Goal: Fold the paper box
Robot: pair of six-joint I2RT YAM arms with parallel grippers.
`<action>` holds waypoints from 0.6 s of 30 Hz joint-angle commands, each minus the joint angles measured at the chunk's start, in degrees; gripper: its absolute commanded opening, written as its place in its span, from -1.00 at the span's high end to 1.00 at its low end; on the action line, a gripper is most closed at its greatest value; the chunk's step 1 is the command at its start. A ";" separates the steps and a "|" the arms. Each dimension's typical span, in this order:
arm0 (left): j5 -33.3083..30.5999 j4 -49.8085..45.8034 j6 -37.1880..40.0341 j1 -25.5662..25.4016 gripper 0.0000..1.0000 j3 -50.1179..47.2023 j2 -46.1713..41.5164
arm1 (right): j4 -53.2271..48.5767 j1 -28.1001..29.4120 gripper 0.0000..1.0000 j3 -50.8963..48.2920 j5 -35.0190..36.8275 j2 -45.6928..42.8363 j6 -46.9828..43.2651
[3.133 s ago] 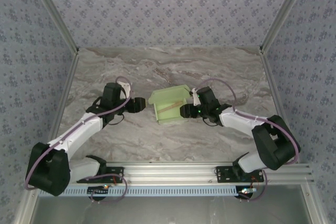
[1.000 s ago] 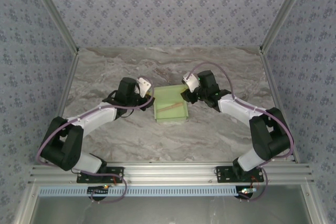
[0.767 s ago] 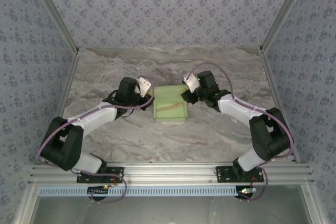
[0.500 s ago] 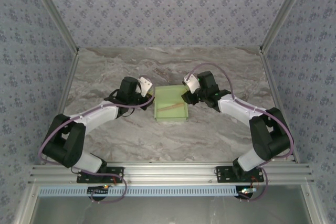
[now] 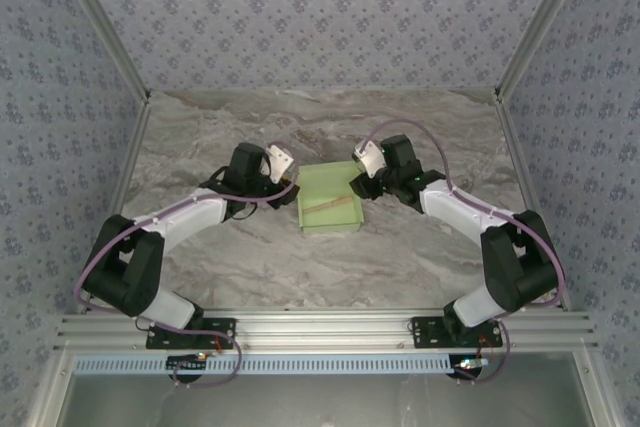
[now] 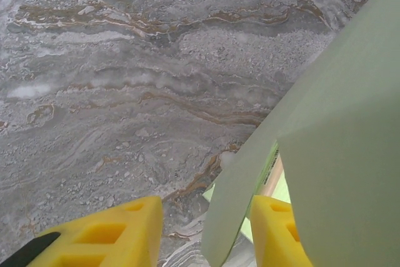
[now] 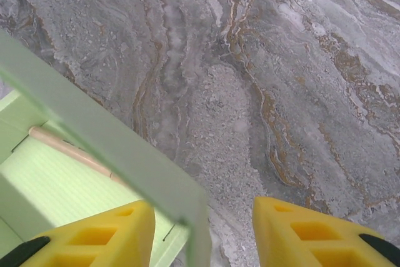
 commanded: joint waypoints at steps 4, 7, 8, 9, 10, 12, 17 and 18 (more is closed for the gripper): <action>5.62 -1.48 2.22 -0.08 0.20 2.91 1.34 | -2.07 -0.32 0.06 0.95 0.16 -1.83 -1.29; 6.38 -1.32 2.43 -0.10 0.25 2.84 1.45 | -2.25 -0.45 0.07 0.90 0.26 -1.96 -1.33; 6.68 -1.23 2.47 -0.07 0.26 2.84 1.42 | -2.30 -0.43 0.08 0.90 0.30 -1.95 -1.28; 7.17 -1.22 2.51 -0.05 0.25 2.84 1.42 | -2.39 -0.47 0.08 0.90 0.43 -1.91 -1.27; 7.49 -1.06 2.58 -0.08 0.25 2.85 1.47 | -2.46 -0.55 0.09 0.96 0.60 -1.91 -1.23; 7.72 -0.96 2.76 -0.03 0.21 2.99 1.64 | -2.73 -0.47 0.09 0.99 0.86 -2.12 -1.14; 8.42 -1.57 3.26 0.01 0.20 4.27 2.83 | -2.91 -0.66 0.09 0.91 1.14 -2.36 -0.96; 8.55 -1.50 3.21 -0.08 0.21 4.45 3.05 | -3.00 -0.63 0.09 0.90 1.12 -2.34 -0.92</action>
